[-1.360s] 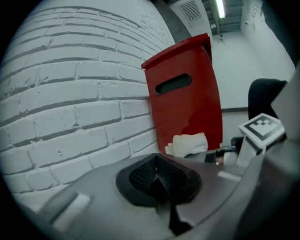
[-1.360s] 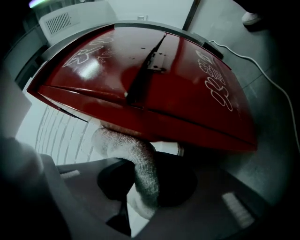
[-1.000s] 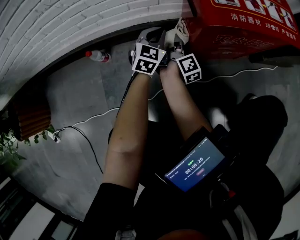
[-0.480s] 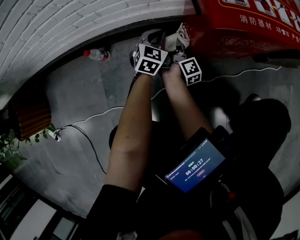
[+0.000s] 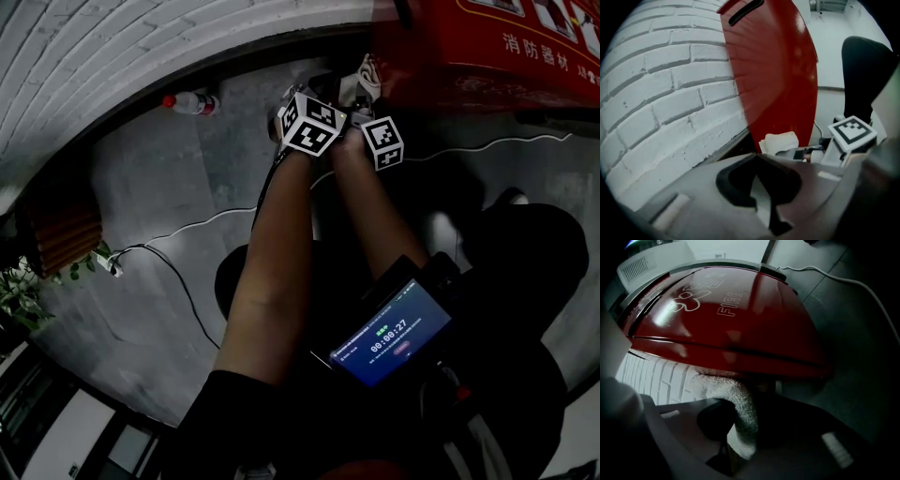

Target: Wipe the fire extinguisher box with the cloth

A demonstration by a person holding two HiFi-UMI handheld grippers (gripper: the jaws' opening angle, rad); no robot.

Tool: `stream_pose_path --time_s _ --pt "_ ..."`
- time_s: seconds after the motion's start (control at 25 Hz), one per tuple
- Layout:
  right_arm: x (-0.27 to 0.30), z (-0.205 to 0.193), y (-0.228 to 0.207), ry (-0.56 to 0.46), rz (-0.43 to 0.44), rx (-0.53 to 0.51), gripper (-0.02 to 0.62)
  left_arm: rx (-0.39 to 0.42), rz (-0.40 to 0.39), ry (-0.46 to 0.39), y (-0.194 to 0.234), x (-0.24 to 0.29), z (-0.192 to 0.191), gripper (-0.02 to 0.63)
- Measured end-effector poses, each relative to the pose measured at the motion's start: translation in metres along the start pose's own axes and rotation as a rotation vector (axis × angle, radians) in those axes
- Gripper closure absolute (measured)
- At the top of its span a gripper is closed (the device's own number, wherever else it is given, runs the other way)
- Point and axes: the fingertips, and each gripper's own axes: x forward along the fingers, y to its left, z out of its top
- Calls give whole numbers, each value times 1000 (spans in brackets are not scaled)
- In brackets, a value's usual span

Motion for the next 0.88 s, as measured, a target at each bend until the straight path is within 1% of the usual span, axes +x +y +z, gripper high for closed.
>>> stream_pose_path --time_s 0.24,0.36,0.6,0.88 --pt "-1 -4 -40 8 -75 16 500 -1 -29 29 -14 11 -10 603" --pt "-1 -6 -52 16 -97 15 500 5 -36 39 -17 12 -14 603" --pt "-4 -8 -80 32 -152 14 500 -4 -29 49 -15 10 -18 603" --pt "-8 -8 -99 50 -189 6 500 -18 -12 51 -10 3 -21 603"
